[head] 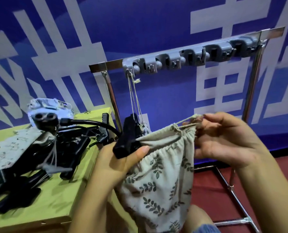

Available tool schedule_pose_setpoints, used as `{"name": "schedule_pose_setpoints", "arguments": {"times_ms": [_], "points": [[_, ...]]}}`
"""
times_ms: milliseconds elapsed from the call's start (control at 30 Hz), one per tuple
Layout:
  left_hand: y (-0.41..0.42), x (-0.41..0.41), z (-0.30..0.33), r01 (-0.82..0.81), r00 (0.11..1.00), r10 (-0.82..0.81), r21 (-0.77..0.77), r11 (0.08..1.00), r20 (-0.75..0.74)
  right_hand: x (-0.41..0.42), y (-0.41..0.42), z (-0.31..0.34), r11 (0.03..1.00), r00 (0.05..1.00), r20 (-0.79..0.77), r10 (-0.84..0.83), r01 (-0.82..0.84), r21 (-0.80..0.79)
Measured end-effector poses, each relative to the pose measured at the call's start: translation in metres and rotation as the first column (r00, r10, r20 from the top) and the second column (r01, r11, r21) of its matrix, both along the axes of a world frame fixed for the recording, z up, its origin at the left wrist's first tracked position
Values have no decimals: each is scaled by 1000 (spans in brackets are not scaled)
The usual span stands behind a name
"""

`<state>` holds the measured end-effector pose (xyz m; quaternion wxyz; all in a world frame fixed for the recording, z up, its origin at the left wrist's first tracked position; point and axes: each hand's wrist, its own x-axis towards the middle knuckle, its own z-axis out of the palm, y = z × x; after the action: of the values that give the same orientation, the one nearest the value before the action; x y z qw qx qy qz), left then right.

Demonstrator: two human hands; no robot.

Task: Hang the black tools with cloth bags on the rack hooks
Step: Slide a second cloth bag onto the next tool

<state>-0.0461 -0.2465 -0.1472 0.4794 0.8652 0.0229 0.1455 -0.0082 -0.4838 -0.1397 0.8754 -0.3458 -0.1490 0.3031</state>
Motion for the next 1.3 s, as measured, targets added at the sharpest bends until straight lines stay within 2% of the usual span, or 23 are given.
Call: {"name": "schedule_pose_setpoints", "arguments": {"times_ms": [133, 200, 233, 300, 333, 367, 400, 467, 533, 600, 667, 733, 833, 867, 933, 1000, 1067, 1133, 1200, 1300], "points": [[13, 1, -1, 128, 991, -119, 178, 976, -61, 2, -5, -2, 986, 987, -7, -163, 163, 19], [19, 3, -4, 161, 986, -147, 214, 964, -81, 6, -3, -6, 963, 963, 84, -255, 261, -73], [24, 5, -6, 164, 985, -145, 232, 959, -97, 9, -2, -9, 900, 918, 189, -348, 384, -205], [27, 6, -3, 167, 982, -140, 240, 956, -126, 15, 0, -16, 598, 742, 499, -448, 663, -450], [26, 6, -3, 166, 982, -144, 185, 969, -124, 17, 1, -18, 471, 673, 591, -445, 737, -485], [27, 7, -3, 157, 983, -147, 89, 984, -106, 18, 2, -20, 406, 642, 621, -449, 766, -498], [27, 9, -4, 118, 990, -117, 3, 993, -74, 19, 1, -22, 394, 633, 626, -455, 773, -496], [28, 12, -3, 67, 996, -73, -94, 993, -56, 20, 1, -23, 478, 683, 559, -471, 730, -489], [31, 12, 1, 88, 993, -100, -169, 982, -63, 23, 2, -24, 675, 809, 360, -464, 586, -448], [33, 9, 6, 115, 990, -136, -341, 933, -38, 24, 1, -23, 886, 935, 86, -345, 354, -298], [36, 6, 7, 120, 989, -149, -492, 862, -20, 25, -1, -25, 977, 978, -61, -200, 194, -94], [37, 2, 9, 130, 986, -165, -629, 767, 3, 26, -3, -26, 974, 972, -134, -195, 208, 93], [41, 5, 10, 178, 973, -222, -805, 566, 59, 27, -5, -19, 875, 898, -272, -346, 413, 254], [41, 5, 11, 178, 971, -234, -811, 558, 53, 28, -7, -18, 828, 868, -309, -390, 477, 295], [39, 5, 9, 166, 969, -247, -784, 598, 16, 31, -8, -17, 756, 822, -335, -461, 562, 337], [37, 6, 7, 136, 978, -206, -781, 610, 9, 29, -8, -16, 731, 777, -280, -564, 628, 268], [37, 9, 8, 185, 964, -261, -818, 544, 44, 26, -8, -17, 735, 749, -182, -638, 662, 150], [37, 12, 8, 251, 937, -337, -838, 485, 86, 24, -7, -20, 798, 798, -84, -597, 602, 46], [33, 14, 7, 293, 927, -353, -833, 469, 127, 23, -4, -22, 845, 846, 2, -533, 532, -64], [28, 16, 7, 282, 943, -289, -862, 422, 166, 26, -4, -27, 796, 840, 156, -520, 542, -269]]}}
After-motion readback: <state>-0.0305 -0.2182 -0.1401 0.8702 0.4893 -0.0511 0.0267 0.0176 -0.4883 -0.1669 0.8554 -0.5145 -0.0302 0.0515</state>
